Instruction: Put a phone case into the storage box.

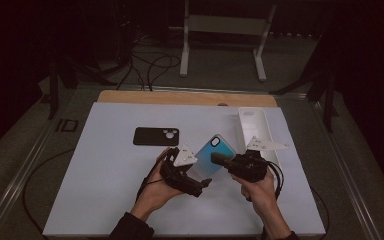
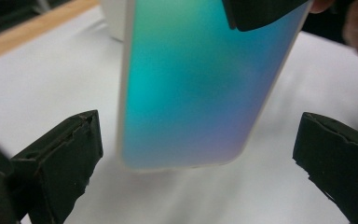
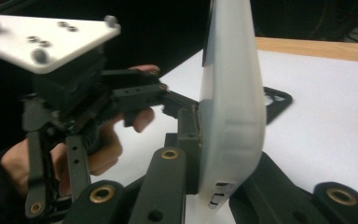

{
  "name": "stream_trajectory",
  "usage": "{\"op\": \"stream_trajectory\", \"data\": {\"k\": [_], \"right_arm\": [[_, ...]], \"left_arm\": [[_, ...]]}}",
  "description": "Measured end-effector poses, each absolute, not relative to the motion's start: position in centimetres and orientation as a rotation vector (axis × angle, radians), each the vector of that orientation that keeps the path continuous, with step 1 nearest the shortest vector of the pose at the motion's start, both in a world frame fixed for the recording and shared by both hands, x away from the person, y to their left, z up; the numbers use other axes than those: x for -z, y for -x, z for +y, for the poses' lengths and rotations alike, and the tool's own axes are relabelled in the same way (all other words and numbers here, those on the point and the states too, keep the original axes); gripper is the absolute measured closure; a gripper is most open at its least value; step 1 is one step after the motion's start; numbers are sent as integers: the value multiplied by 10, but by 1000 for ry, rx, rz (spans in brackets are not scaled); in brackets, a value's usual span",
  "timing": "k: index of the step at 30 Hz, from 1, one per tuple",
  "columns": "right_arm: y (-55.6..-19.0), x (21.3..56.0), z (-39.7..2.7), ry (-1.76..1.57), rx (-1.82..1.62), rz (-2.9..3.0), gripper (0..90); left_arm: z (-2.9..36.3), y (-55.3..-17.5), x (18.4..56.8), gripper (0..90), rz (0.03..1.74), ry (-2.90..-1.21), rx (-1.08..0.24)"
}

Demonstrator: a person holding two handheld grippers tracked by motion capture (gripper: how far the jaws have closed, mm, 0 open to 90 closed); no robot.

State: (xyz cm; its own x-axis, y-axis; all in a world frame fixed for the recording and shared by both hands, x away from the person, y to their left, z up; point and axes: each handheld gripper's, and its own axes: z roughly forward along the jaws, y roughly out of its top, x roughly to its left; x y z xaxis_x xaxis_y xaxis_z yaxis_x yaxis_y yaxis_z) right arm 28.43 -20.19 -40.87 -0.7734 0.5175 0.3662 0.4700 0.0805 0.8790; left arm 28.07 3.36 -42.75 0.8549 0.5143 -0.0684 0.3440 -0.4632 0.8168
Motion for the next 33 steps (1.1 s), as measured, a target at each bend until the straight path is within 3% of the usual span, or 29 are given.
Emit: {"op": "stream_trajectory", "data": {"k": [12,15,28,33], "right_arm": [[-280,404,-194,-850,-1866,2396,861],[-280,404,-193,-828,-1878,2403,860],[-283,402,-200,-812,-1885,2426,838],[-284,403,-203,-819,-1847,2411,705]], "left_arm": [[39,-282,428,29,575,-2066,-86],[43,-280,427,173,554,-2037,-76],[49,-280,429,485,514,-2034,-7],[48,-279,431,627,489,-2054,4]]}}
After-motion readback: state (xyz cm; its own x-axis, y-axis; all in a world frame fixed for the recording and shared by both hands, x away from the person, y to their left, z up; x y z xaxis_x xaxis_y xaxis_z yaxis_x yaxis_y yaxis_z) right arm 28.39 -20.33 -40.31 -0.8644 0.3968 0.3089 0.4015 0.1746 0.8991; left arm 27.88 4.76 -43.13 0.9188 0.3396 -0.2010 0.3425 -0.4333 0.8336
